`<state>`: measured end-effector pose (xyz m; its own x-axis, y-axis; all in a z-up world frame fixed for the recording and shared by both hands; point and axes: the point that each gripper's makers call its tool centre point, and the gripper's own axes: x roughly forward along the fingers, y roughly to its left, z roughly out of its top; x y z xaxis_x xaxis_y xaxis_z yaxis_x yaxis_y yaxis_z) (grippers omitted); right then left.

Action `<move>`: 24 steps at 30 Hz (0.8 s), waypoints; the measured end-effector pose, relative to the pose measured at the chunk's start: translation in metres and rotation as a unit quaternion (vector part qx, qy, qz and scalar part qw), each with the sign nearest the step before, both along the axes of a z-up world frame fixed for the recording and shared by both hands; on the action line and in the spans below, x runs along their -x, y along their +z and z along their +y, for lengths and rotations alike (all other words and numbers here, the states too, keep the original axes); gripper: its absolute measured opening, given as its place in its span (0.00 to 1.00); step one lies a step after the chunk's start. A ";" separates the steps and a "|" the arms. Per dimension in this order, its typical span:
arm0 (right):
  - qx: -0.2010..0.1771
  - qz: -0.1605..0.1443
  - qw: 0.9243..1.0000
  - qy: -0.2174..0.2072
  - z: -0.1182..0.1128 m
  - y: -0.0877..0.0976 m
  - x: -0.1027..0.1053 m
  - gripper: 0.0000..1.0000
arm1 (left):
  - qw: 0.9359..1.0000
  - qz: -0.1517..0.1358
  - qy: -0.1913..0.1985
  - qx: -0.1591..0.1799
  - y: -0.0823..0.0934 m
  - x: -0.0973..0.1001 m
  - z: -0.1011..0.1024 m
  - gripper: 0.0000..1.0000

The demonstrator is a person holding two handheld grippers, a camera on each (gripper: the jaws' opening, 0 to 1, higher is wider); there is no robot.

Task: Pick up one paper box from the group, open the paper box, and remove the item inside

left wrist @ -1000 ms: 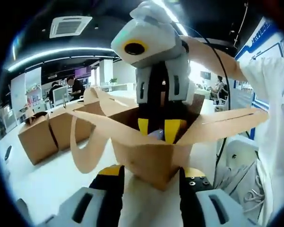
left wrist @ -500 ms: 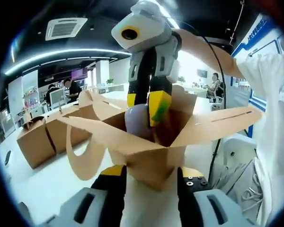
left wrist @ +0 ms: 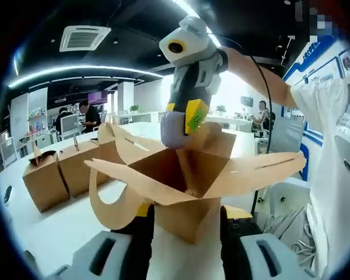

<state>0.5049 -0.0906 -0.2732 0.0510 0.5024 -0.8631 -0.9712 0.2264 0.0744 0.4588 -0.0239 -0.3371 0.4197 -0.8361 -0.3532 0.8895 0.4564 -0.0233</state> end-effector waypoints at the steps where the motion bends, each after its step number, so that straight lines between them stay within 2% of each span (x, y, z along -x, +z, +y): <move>1: -0.003 -0.002 1.000 -0.003 -0.003 0.003 0.000 0.17 | 1.000 0.000 0.000 0.001 0.001 0.000 0.000 0.46; 8: 0.007 -0.024 0.999 -0.027 -0.031 0.013 -0.006 0.17 | 1.000 -0.001 0.009 0.001 0.001 -0.003 0.006 0.46; 13: 0.013 -0.033 0.997 -0.062 -0.059 0.016 -0.011 0.17 | 1.000 -0.005 0.014 -0.004 0.002 -0.004 0.012 0.46; 18: 0.014 -0.035 0.995 -0.097 -0.088 0.021 -0.011 0.17 | 1.000 -0.007 0.016 0.001 0.005 -0.004 0.014 0.46; 24: 0.000 -0.033 0.991 -0.126 -0.112 0.023 -0.005 0.17 | 1.000 0.003 0.023 0.007 -0.001 -0.011 0.008 0.46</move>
